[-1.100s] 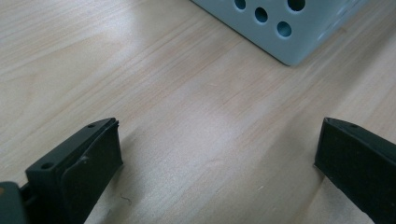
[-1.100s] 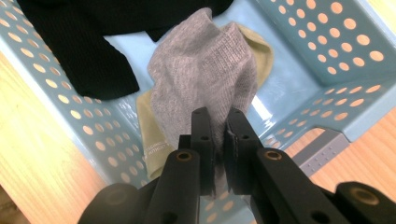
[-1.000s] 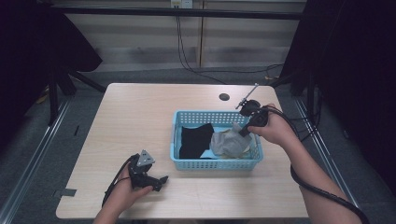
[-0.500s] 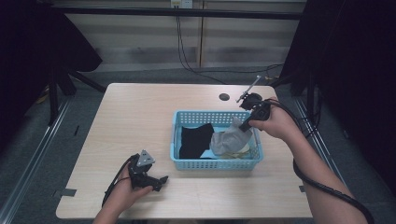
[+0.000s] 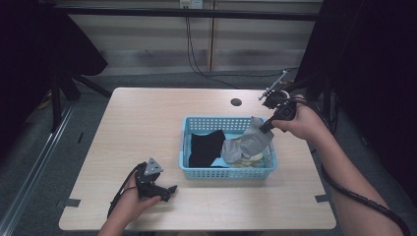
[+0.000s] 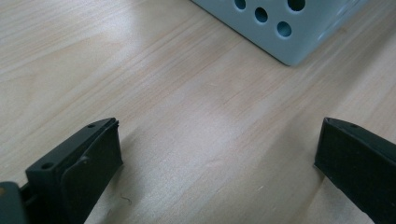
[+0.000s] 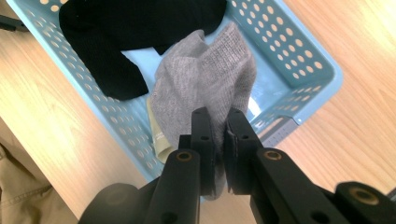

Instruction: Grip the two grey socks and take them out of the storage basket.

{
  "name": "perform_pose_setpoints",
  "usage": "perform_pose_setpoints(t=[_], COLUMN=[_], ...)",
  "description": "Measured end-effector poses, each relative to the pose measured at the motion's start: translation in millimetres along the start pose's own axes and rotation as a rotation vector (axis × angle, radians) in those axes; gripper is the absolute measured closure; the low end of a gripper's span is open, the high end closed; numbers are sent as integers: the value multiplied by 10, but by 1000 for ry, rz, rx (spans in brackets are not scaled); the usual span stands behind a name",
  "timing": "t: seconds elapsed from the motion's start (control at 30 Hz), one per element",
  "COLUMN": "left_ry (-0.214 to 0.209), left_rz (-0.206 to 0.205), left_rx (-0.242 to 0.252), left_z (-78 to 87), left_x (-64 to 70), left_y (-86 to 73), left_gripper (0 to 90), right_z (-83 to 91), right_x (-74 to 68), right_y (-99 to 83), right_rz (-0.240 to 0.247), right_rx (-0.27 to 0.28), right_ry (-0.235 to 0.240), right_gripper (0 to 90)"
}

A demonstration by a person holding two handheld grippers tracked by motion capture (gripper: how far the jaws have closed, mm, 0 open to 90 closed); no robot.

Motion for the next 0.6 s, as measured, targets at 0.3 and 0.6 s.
perform_pose_setpoints(t=[0.3, 0.6], left_ry=[0, 0], left_rz=[0, 0], left_rx=[1, 0], left_z=[0, 0], left_x=[0, 0], left_y=[0, 0], left_gripper=[0, 0], right_z=[188, 352], right_x=[72, 186], right_y=[-68, -228], right_rz=[-23, -47], right_rx=[13, 29], right_ry=[-8, -17], right_gripper=[839, 839])
Point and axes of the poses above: each handheld gripper's, and its own axes: z roughly backward along the jaws, y roughly out of its top, x roughly to its right, the point moved 3 cm from there along -z, roughly forward along the jaws, and after that the axes turned 6 degrees about z, right-handed, at the moved point
